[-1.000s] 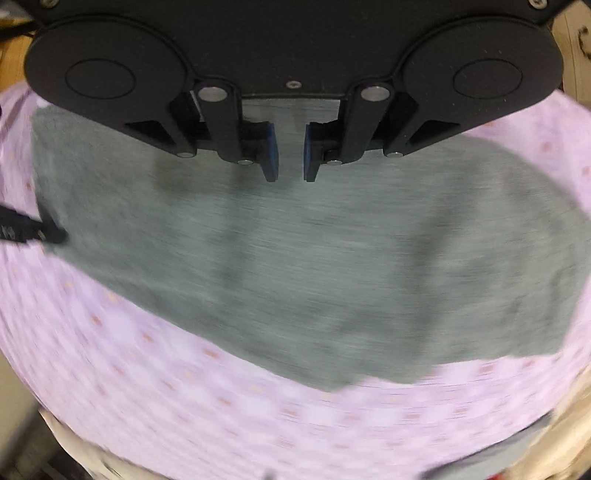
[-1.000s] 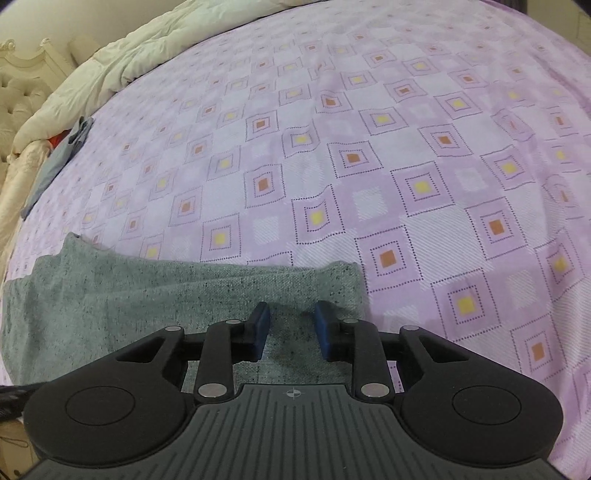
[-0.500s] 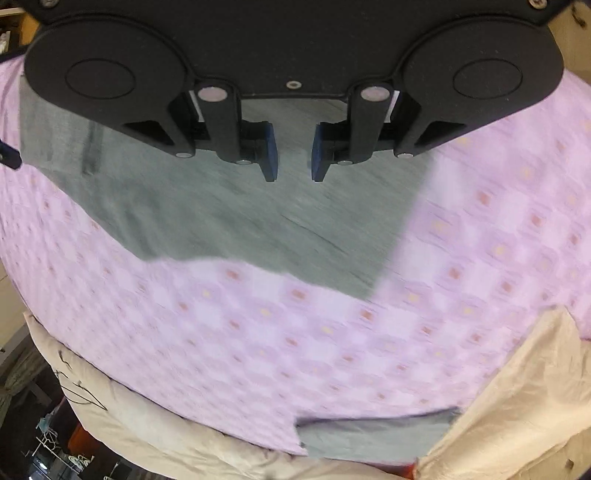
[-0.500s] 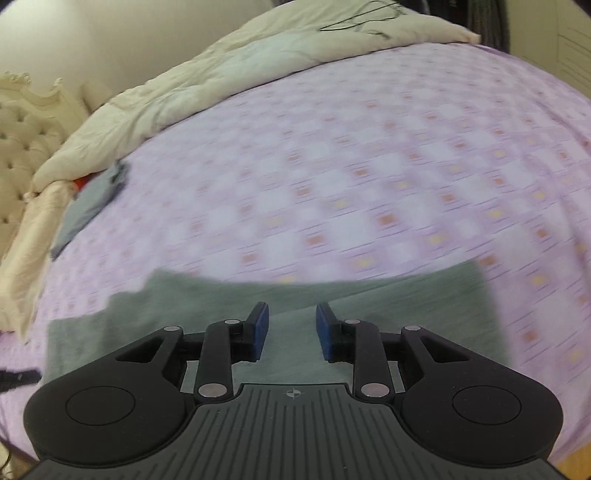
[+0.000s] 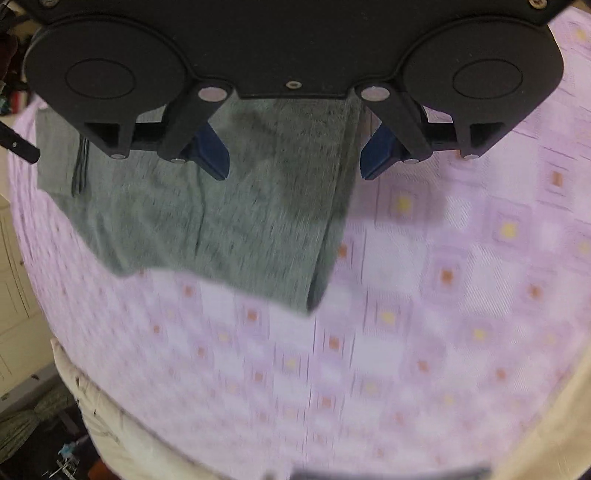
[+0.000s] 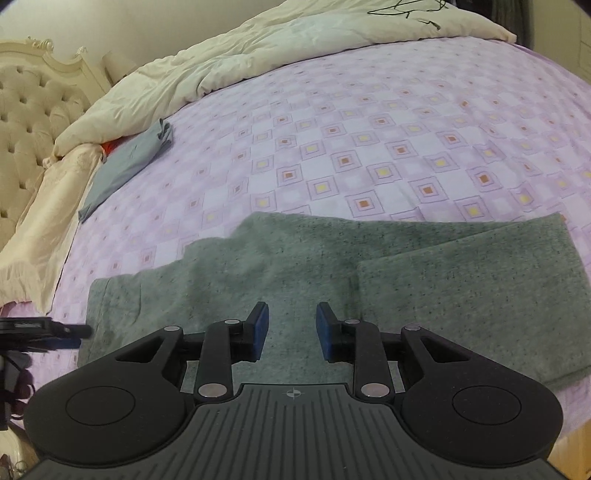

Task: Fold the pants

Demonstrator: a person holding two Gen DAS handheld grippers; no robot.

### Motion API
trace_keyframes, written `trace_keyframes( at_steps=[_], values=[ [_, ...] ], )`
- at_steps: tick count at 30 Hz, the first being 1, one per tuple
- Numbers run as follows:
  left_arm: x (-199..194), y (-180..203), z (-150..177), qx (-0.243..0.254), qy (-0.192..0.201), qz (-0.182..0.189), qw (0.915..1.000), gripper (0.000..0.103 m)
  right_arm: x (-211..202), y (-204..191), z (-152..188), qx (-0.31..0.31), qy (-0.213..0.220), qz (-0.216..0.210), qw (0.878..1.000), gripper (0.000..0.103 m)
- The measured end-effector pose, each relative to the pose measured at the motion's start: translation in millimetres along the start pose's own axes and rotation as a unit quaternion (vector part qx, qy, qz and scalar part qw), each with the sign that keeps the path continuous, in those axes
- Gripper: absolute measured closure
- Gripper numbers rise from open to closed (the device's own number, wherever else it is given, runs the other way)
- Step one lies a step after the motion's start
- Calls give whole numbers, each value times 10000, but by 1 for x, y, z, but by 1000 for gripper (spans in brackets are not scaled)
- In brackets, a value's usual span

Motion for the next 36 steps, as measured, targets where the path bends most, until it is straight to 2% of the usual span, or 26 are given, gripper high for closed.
trace_keyframes(
  at_steps=[3, 6, 10, 16, 22, 23, 24, 25, 26, 28, 30, 33, 36],
  values=[
    [18, -2, 13, -90, -419, 324, 9986, 20, -4, -4, 2, -26, 4, 81, 10000, 76],
    [22, 6, 15, -52, -431, 653, 9969, 2, -4, -7, 0, -42, -5, 166, 9999, 76],
    [27, 10, 7, -232, -391, 859, 9953, 2, -1, -10, 2, -97, -77, 221, 9997, 76],
    [31, 0, -7, -1131, -281, 1095, 9871, 3, 6, -18, 3, -76, -139, 212, 9997, 76],
    [32, 14, -3, -1049, -216, 833, 9907, 3, 10, -20, 10, 7, -235, 239, 9994, 76],
    [34, 21, -1, -977, -288, 839, 9913, 10, 11, -19, 11, 15, -260, 260, 9993, 76],
    [33, 26, 1, -813, -264, 647, 9942, 18, 11, -17, 13, 28, -287, 281, 9992, 76],
    [33, 28, 1, -535, -168, 255, 9981, 46, 11, -15, 15, 50, -316, 308, 9990, 76],
    [30, 29, 1, -256, -97, -61, 9996, 62, 12, -12, 17, 67, -341, 346, 9988, 76],
    [19, 29, -1, -383, 76, -16, 9992, 70, 14, -8, 19, 36, -372, 426, 9984, 76],
    [9, 27, -2, -590, 191, 7, 9981, 73, 19, -4, 17, -59, -389, 458, 9982, 76],
    [-5, 34, -6, -406, 334, -22, 9986, 73, 37, 0, 8, -298, -416, 462, 9976, 77],
    [-9, 41, -7, -203, 414, -107, 9989, 74, 66, 1, -5, -500, -407, 445, 9969, 88]
  ],
)
Point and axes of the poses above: each gripper's, at about its wrist camera, not at the fingertips, and x roughly the way its jaws point, y to its right, z to its underside, the point moved 8 cm from there along x, roughly the way its jaws point, and after that the axes turned 12 degrees about y, right-handed, at the moved point
